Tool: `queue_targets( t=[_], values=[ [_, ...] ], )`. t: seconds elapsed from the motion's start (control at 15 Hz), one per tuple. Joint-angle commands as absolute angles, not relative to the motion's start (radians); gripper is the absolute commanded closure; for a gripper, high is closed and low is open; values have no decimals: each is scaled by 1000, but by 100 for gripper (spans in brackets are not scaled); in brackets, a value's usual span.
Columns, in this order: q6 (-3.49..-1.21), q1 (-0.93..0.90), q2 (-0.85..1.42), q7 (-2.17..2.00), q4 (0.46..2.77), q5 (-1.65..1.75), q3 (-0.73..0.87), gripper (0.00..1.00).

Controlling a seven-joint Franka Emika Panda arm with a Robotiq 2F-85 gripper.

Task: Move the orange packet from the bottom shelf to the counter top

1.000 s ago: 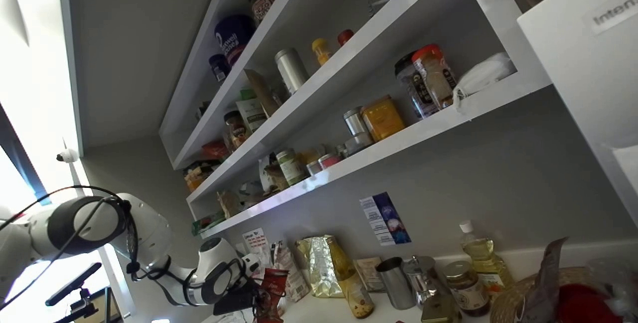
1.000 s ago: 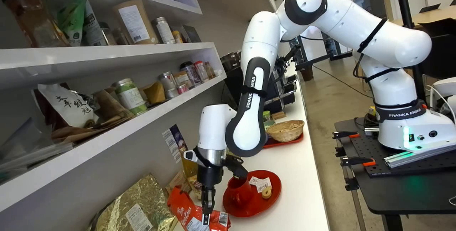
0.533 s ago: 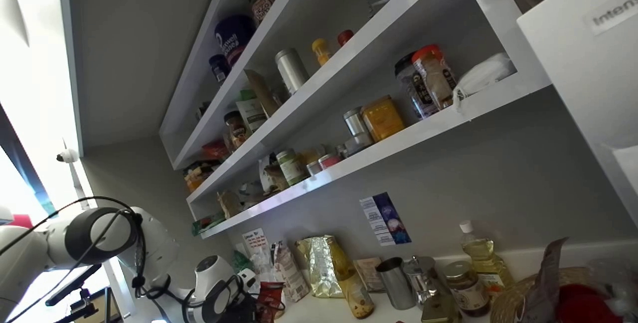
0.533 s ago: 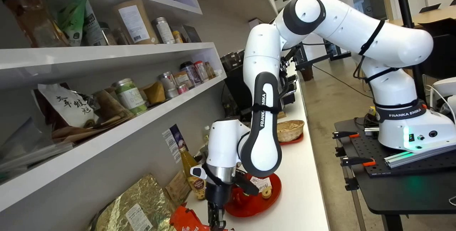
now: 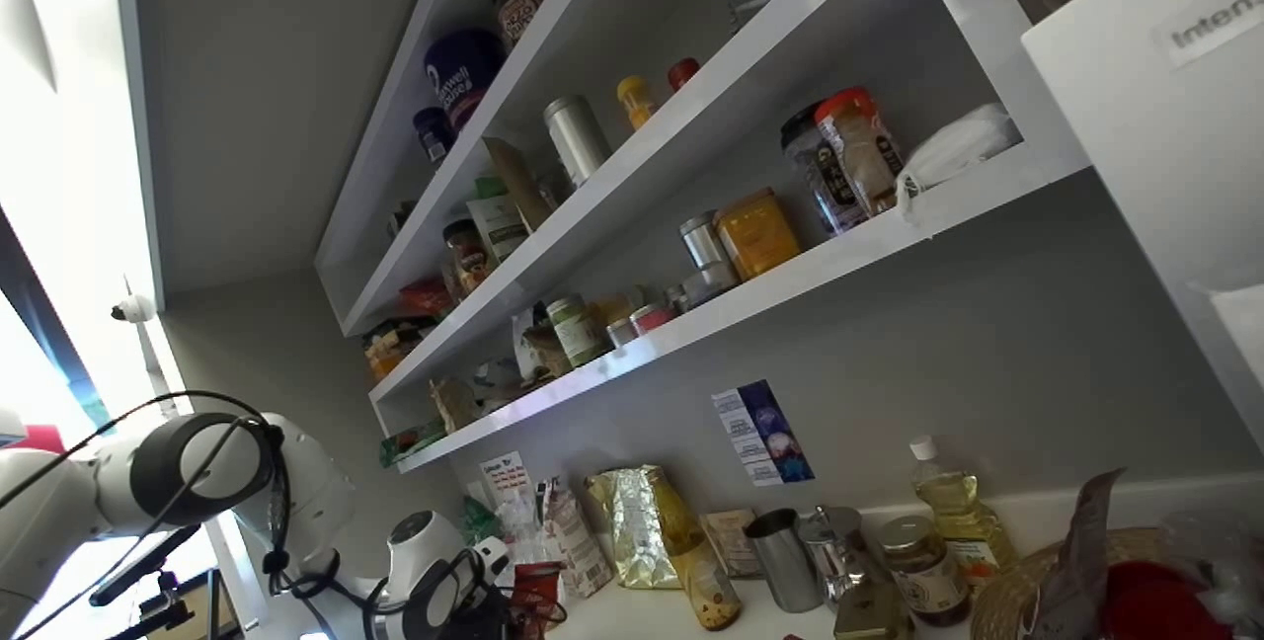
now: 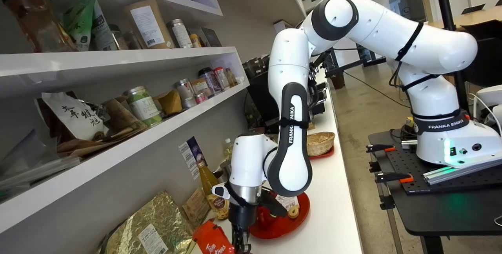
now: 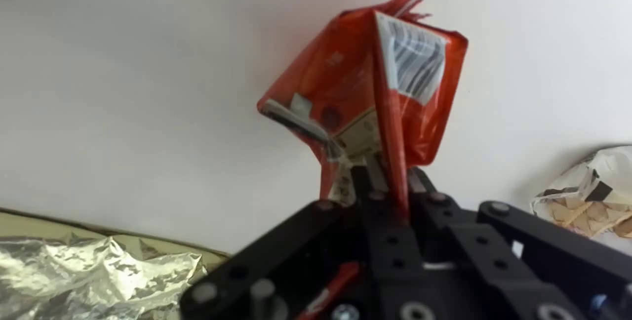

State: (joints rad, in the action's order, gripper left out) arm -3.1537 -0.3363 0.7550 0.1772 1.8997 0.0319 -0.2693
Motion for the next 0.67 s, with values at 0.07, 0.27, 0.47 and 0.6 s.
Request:
queue_targets(
  t=[0.07, 0.27, 0.47, 0.6],
  values=[
    [-3091, -353, 738, 135, 1929, 61, -229, 49],
    [-3043, -358, 716, 128, 1947, 60, -215, 29],
    [-2894, -338, 657, 105, 1958, 40, -229, 5],
    [-2743, -294, 598, 101, 1965, 14, -274, 0]
  ],
)
